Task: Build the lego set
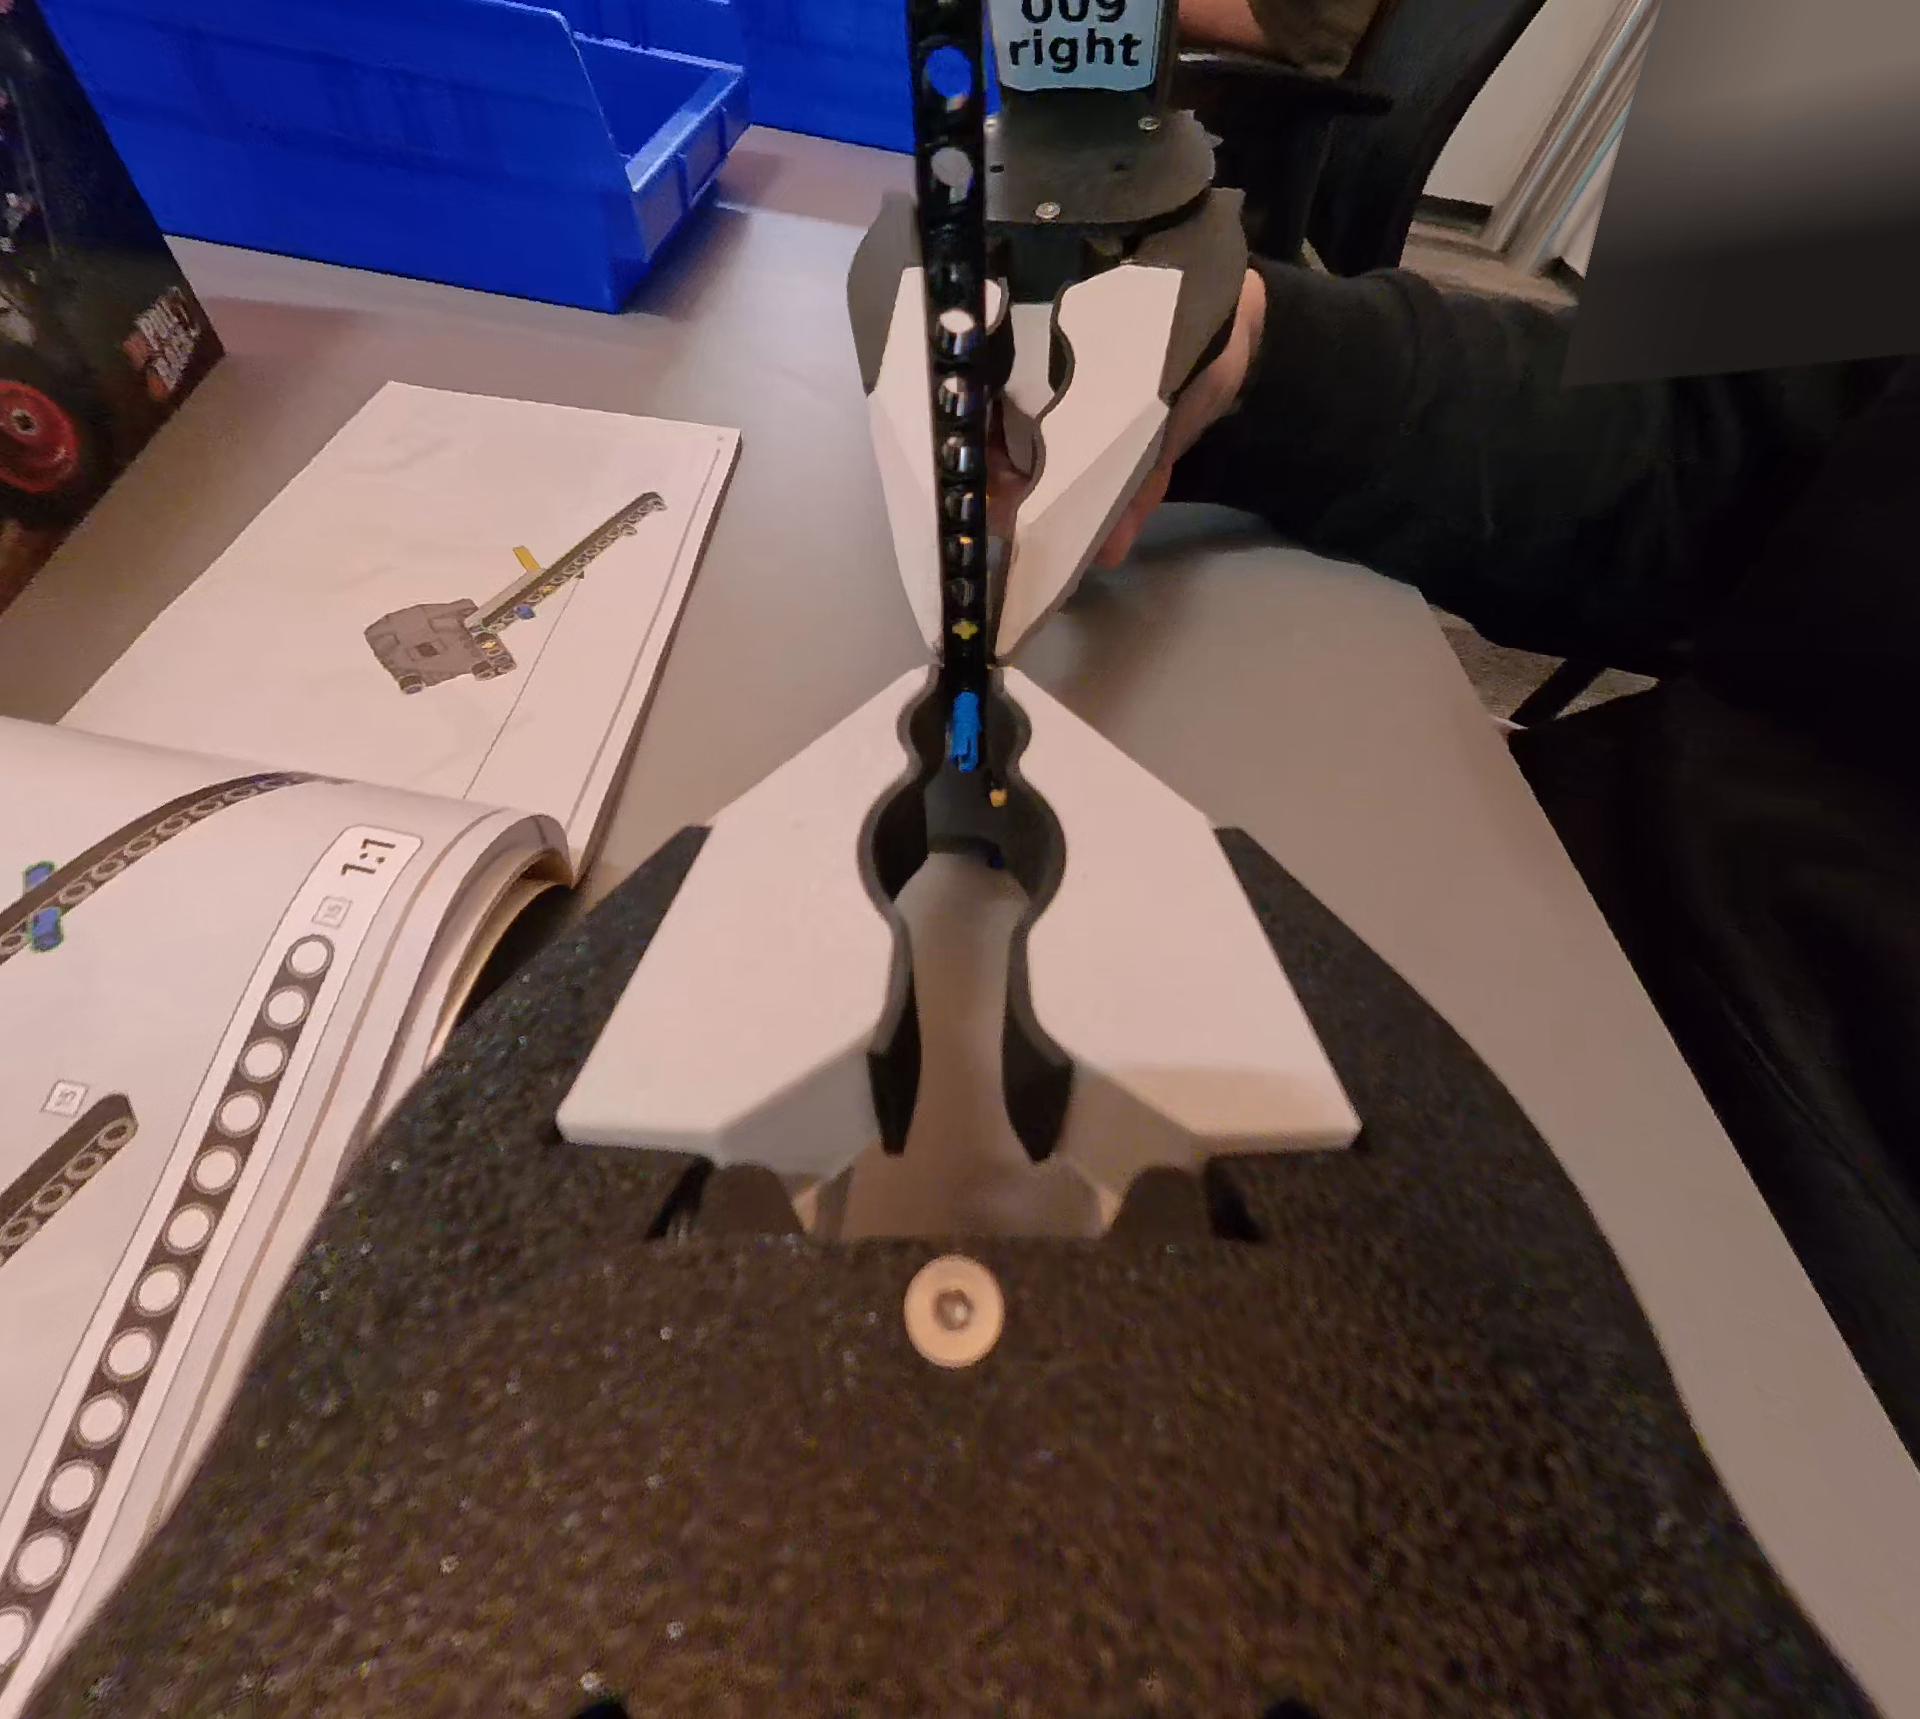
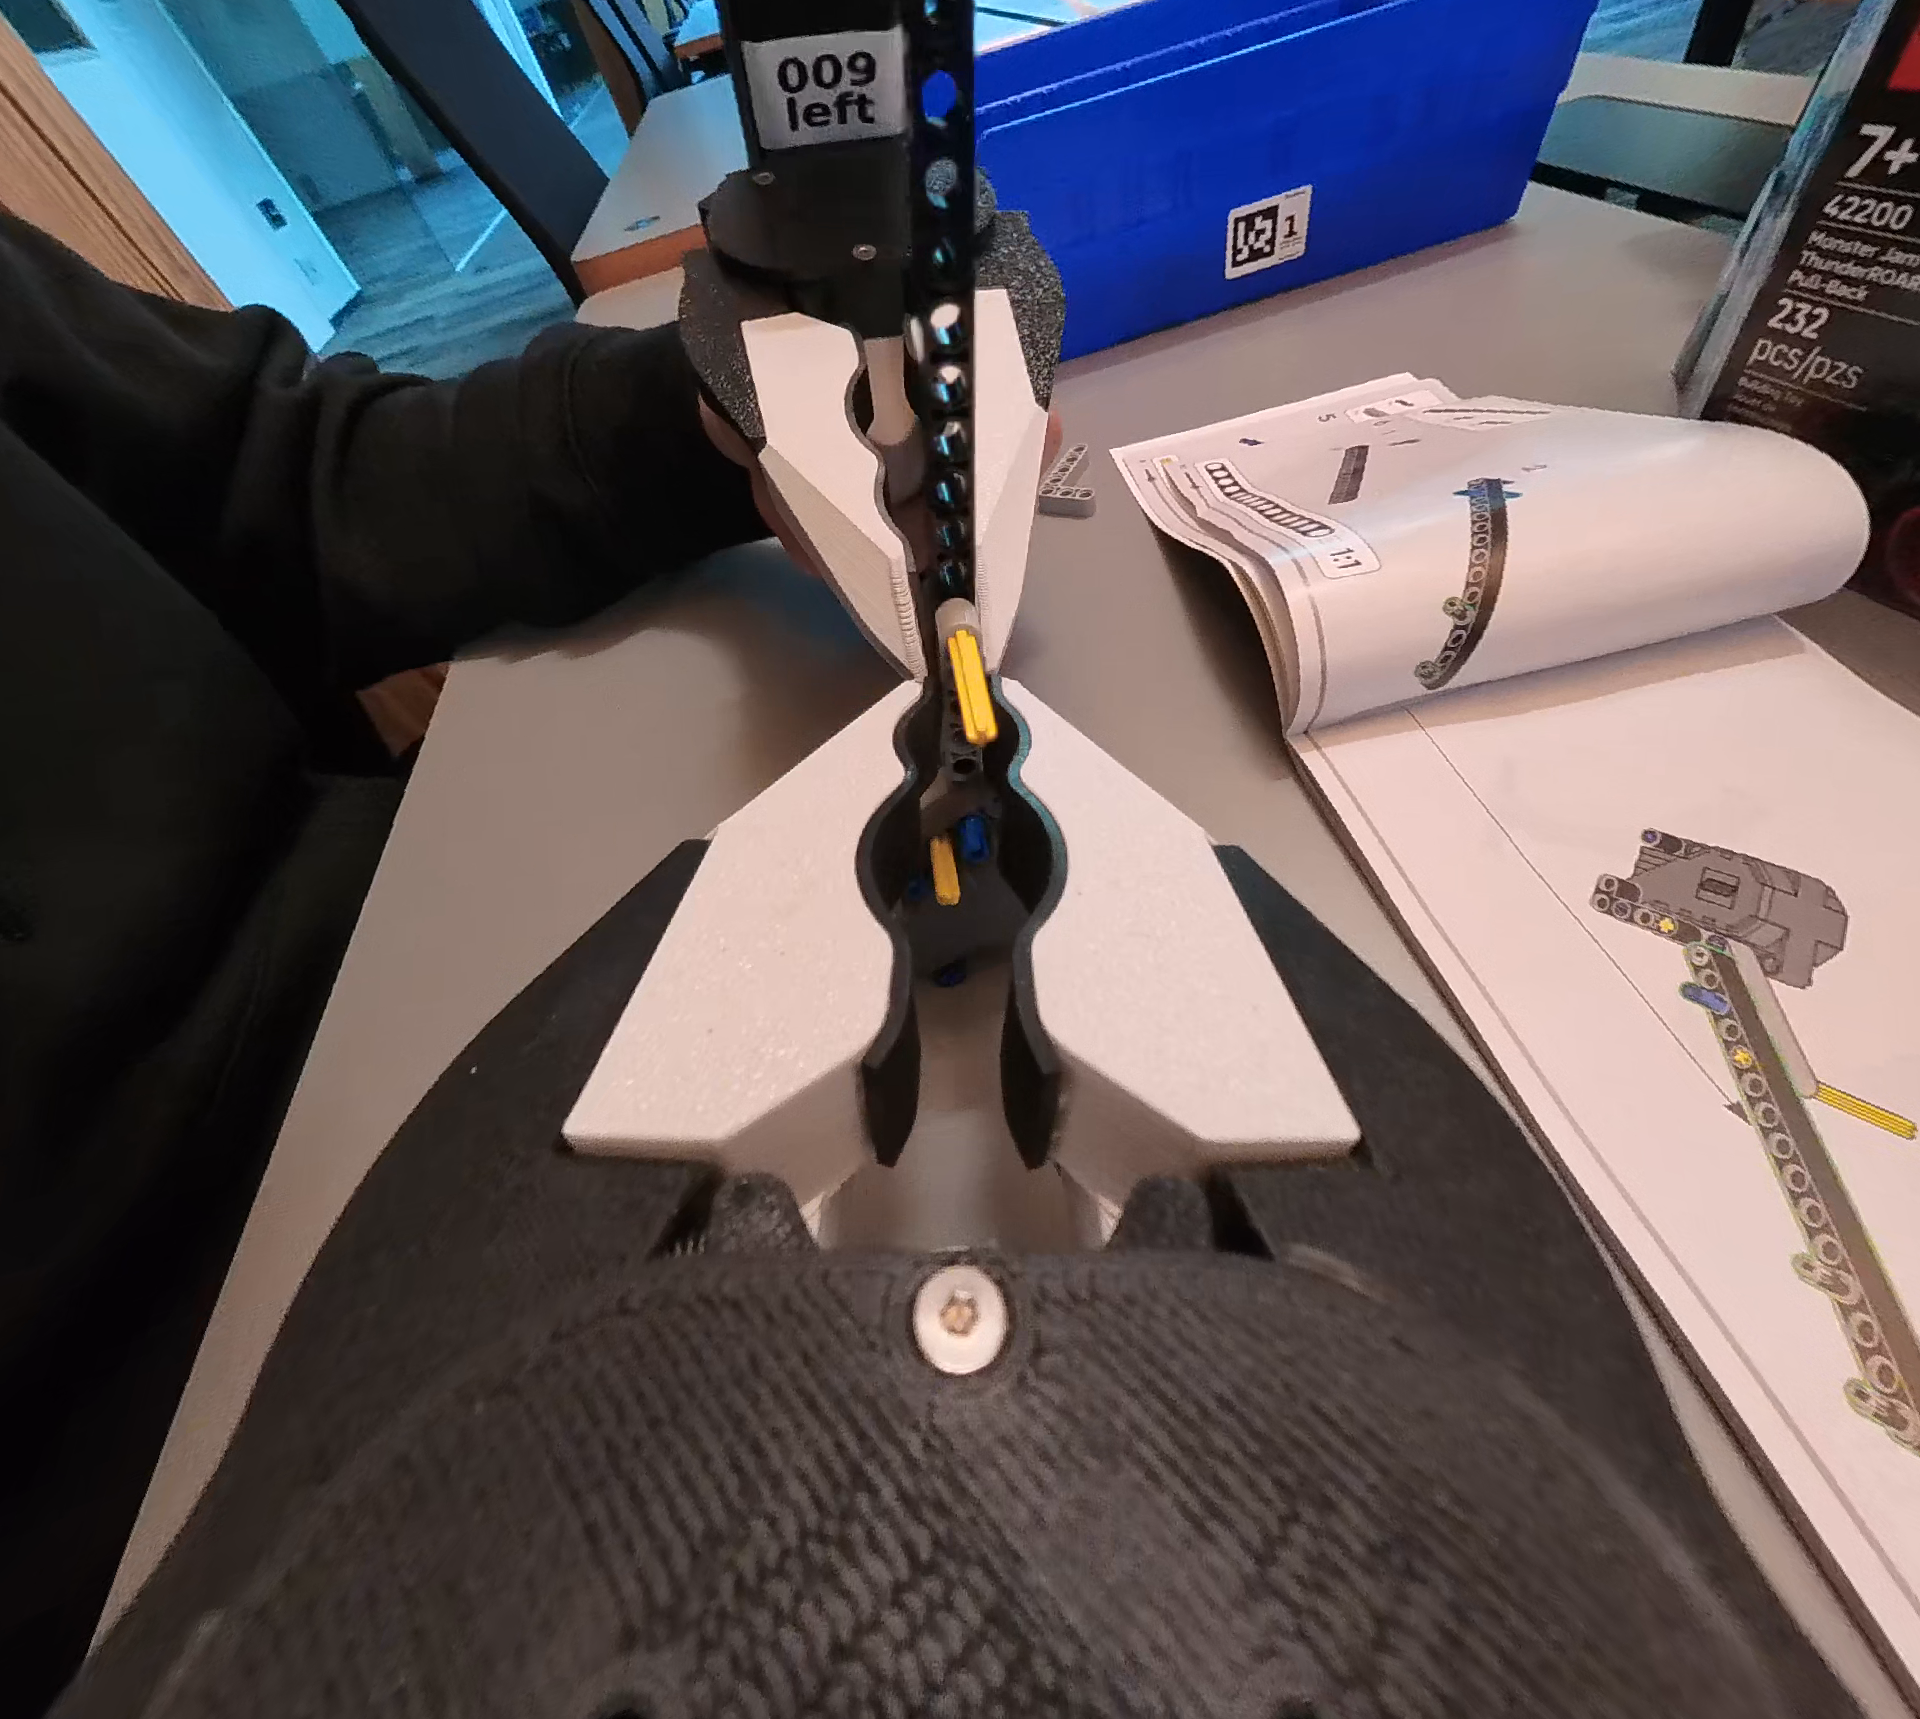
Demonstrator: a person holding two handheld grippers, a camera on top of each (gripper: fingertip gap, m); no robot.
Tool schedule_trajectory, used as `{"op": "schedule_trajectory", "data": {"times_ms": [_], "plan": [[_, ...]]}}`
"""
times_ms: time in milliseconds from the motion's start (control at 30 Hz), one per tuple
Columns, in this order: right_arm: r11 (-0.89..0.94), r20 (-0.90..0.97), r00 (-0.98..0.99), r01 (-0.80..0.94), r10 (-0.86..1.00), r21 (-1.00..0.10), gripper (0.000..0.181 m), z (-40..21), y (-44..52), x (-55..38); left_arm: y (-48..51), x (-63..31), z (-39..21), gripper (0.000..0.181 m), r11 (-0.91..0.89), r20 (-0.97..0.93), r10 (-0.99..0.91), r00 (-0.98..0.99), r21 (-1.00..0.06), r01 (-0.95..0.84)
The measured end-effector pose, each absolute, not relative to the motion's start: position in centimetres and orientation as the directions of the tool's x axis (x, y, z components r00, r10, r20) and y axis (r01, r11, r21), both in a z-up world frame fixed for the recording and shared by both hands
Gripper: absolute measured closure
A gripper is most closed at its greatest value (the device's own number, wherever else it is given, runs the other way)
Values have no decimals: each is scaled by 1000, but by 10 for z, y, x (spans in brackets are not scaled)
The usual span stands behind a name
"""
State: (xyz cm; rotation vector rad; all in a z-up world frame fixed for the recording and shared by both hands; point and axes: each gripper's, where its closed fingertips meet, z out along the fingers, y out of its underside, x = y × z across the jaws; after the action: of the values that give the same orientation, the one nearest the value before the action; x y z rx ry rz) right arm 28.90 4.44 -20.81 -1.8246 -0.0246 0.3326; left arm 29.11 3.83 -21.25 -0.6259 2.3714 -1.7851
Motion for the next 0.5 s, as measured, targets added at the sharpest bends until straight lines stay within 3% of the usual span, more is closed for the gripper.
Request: {"op": "schedule_trajectory", "data": {"times_ms": [500], "plan": [[-283, -232, 956, -176, 180, -943, 176, -209, 43, 294, 47, 296, -212, 172, 177, 188, -407, -894, -944, -280]]}}
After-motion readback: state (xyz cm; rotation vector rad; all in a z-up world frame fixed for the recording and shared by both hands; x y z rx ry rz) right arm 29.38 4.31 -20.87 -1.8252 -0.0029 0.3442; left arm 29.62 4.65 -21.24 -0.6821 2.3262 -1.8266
